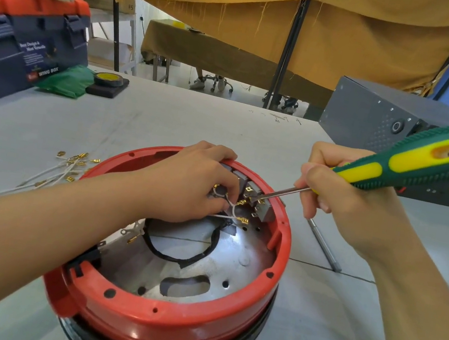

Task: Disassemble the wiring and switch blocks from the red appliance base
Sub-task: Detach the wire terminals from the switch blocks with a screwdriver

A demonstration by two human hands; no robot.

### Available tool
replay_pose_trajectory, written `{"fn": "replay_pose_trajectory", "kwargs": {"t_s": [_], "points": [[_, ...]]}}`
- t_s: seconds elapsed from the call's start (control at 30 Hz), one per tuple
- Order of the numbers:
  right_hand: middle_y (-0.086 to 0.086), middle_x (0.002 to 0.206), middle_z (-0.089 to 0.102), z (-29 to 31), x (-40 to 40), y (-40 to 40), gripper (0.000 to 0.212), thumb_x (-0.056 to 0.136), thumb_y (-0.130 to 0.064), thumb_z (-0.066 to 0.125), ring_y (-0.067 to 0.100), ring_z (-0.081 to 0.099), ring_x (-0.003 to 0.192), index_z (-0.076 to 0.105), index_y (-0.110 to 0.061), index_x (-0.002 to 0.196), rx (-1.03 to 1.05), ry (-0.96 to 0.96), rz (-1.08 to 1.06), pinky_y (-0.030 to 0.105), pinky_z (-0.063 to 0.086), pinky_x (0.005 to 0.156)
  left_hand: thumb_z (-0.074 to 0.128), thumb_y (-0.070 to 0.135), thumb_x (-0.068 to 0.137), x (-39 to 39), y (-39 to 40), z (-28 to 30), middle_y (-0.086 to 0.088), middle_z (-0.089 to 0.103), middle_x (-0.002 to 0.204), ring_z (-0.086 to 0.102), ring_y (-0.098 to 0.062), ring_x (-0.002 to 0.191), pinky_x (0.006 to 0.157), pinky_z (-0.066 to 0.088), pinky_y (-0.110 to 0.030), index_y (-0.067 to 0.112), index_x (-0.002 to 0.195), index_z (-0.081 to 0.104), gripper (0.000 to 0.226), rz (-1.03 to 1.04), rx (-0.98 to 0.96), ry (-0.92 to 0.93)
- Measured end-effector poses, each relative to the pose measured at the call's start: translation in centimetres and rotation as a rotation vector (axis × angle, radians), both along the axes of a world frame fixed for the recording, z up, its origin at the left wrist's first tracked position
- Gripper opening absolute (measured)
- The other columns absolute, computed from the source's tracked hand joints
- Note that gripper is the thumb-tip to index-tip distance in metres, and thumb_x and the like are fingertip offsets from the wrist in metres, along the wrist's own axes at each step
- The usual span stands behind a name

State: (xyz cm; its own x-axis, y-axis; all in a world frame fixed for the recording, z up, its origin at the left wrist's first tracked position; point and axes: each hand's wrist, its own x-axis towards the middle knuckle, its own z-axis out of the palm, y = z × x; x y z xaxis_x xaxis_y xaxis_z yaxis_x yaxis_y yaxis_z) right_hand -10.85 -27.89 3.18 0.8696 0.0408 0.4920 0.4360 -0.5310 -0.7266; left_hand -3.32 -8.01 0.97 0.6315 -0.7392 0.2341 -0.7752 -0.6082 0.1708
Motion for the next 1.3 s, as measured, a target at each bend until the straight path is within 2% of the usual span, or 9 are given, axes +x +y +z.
{"fn": "replay_pose_trajectory", "kwargs": {"t_s": [0.27,0.47,0.63,0.9,1.07,1.17,1.23,1.3], "points": [[0.006,0.040,0.051,-0.4,0.4,0.2,0.031,0.076,-0.020,0.048,0.001,0.053,0.047,0.046,0.006,0.059,0.060,-0.001,-0.009,0.006,0.034,0.047,0.058,0.037,0.088,-0.1,0.0,-0.1,0.000,0.031,0.149,0.025,-0.019,0.136,0.111,0.024,-0.031,0.039,0.100,0.065,0.015,-0.004,-0.010,-0.001],[0.005,0.037,0.047,-0.5,0.8,0.5,0.031,0.072,-0.020,0.048,0.006,0.048,0.042,0.043,0.006,0.056,0.142,-0.009,-0.033,0.005,0.034,0.046,0.058,0.039,0.088,-0.1,-0.1,-0.1,0.001,0.031,0.149,0.026,-0.019,0.136,0.111,0.024,-0.032,0.039,0.099,0.066,0.013,0.004,-0.007,-0.002],[0.004,0.039,0.045,-0.5,0.9,0.7,0.029,0.070,-0.021,0.048,0.007,0.047,0.040,0.041,-0.004,0.047,0.190,-0.003,-0.063,0.006,0.034,0.045,0.058,0.038,0.088,-0.1,-0.1,-0.2,0.001,0.033,0.148,0.028,-0.018,0.134,0.108,0.024,-0.029,0.039,0.098,0.066,0.013,0.012,-0.012,-0.014],[0.001,0.037,0.040,-0.2,0.6,1.1,0.035,0.070,-0.021,0.047,0.008,0.038,0.035,0.040,0.012,0.060,0.216,-0.009,-0.072,0.010,0.032,0.043,0.058,0.037,0.088,-0.3,-0.2,-0.1,0.001,0.035,0.147,0.029,-0.017,0.134,0.107,0.025,-0.029,0.038,0.095,0.067,0.011,0.018,-0.017,-0.016],[-0.002,0.040,0.040,-0.1,0.3,1.5,0.037,0.069,-0.021,0.047,0.007,0.039,0.036,0.039,0.014,0.063,0.226,-0.020,-0.090,0.013,0.035,0.042,0.059,0.037,0.088,-0.3,-0.3,-0.2,-0.001,0.036,0.146,0.030,-0.019,0.134,0.107,0.025,-0.029,0.036,0.096,0.068,0.013,0.024,-0.011,-0.022],[0.015,0.047,0.040,0.1,-0.1,1.6,0.034,0.071,-0.021,0.047,0.018,0.045,0.044,0.036,0.010,0.060,0.191,-0.053,-0.105,0.021,0.039,0.046,0.059,0.036,0.088,-0.4,-0.3,-0.2,-0.001,0.037,0.145,0.031,-0.020,0.133,0.106,0.025,-0.029,0.034,0.096,0.069,0.013,0.026,-0.017,-0.025],[0.021,0.054,0.039,0.2,-0.4,1.4,0.035,0.074,-0.021,0.046,0.035,0.052,0.064,0.036,0.009,0.059,0.128,-0.090,-0.094,0.035,0.044,0.057,0.059,0.036,0.088,-0.4,-0.4,-0.2,-0.001,0.038,0.145,0.032,-0.020,0.132,0.106,0.025,-0.028,0.034,0.095,0.069,0.012,0.026,-0.019,-0.029],[0.022,0.059,0.042,0.3,-0.7,1.3,0.035,0.076,-0.022,0.046,0.040,0.054,0.074,0.037,0.008,0.060,0.070,-0.106,-0.076,0.041,0.044,0.063,0.059,0.035,0.088,-0.4,-0.4,-0.3,-0.001,0.038,0.144,0.032,-0.020,0.132,0.105,0.025,-0.027,0.034,0.094,0.069,0.012,0.028,-0.020,-0.030]]}}
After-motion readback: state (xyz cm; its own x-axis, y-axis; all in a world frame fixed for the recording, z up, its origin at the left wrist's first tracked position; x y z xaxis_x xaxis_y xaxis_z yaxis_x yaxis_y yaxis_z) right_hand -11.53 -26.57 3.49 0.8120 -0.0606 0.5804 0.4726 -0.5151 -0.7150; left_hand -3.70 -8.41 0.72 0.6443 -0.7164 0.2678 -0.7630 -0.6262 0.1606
